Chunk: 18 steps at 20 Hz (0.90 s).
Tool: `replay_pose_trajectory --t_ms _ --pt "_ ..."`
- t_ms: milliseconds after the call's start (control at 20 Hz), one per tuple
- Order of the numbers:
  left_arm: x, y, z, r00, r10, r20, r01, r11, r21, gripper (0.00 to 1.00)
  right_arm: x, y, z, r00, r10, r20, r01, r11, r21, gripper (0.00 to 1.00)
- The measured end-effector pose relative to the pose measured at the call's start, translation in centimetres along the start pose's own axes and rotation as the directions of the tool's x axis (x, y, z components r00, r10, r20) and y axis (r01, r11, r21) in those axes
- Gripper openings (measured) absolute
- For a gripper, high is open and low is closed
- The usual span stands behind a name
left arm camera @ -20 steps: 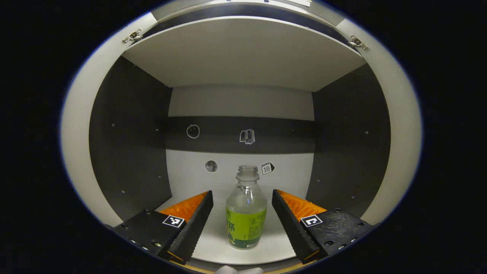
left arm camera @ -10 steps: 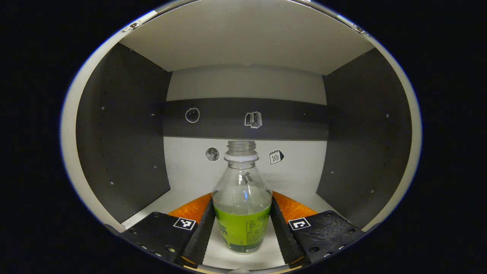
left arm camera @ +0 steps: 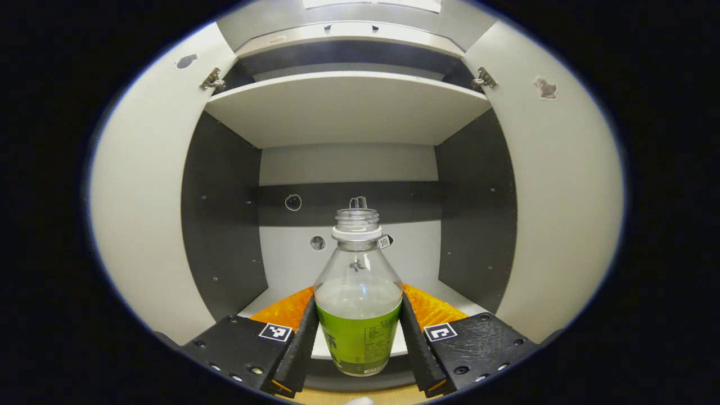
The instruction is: Grasp the bottle in the cabinet with the left hand and place it on the coaster, then close the right door with the right hand and the left door with the left hand.
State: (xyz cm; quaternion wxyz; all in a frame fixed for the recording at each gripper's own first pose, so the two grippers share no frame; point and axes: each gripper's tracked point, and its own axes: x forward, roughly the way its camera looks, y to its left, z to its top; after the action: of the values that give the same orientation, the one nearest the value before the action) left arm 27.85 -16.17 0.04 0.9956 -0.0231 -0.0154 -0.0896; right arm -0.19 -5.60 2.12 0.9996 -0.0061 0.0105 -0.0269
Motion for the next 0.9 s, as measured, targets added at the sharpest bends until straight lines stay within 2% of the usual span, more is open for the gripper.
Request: replay_pose_trajectory --t_ms 150,300,350,400,700,900 --pt "-5.0 0.2 -2.3 0.999 -0.016 -0.032 0.015 0.999 -0.044 0.70 -1.6 0.1 -0.5 1.000 -0.022 -0.011 0.022 1.000 0.011 0.84" --pt "-9.0 0.8 -5.0 0.999 -0.018 -0.048 0.016 0.999 -0.042 0.70 -3.4 0.3 -1.2 0.998 -0.054 -0.019 0.054 0.999 -0.010 0.84" --pt "-10.2 0.8 -6.2 0.998 -0.027 -0.059 0.024 0.999 -0.047 0.74 -4.1 0.6 -1.6 0.998 -0.061 -0.024 0.060 0.998 -0.012 0.84" --pt "-11.4 0.9 -7.3 0.997 -0.036 -0.063 0.033 0.998 -0.055 0.70 -4.7 1.0 -2.0 0.998 -0.059 -0.025 0.059 0.998 -0.007 0.84" --pt "-16.2 -0.4 -13.7 0.993 -0.098 -0.062 0.092 0.992 -0.091 0.70 -6.0 2.2 -4.0 0.996 -0.056 -0.064 0.055 0.998 -0.017 0.84" --pt "-18.1 -1.6 -19.3 0.987 -0.118 -0.104 0.112 0.992 -0.065 0.70 -5.6 2.2 -3.3 0.997 -0.059 -0.052 0.058 0.998 -0.024 0.84"
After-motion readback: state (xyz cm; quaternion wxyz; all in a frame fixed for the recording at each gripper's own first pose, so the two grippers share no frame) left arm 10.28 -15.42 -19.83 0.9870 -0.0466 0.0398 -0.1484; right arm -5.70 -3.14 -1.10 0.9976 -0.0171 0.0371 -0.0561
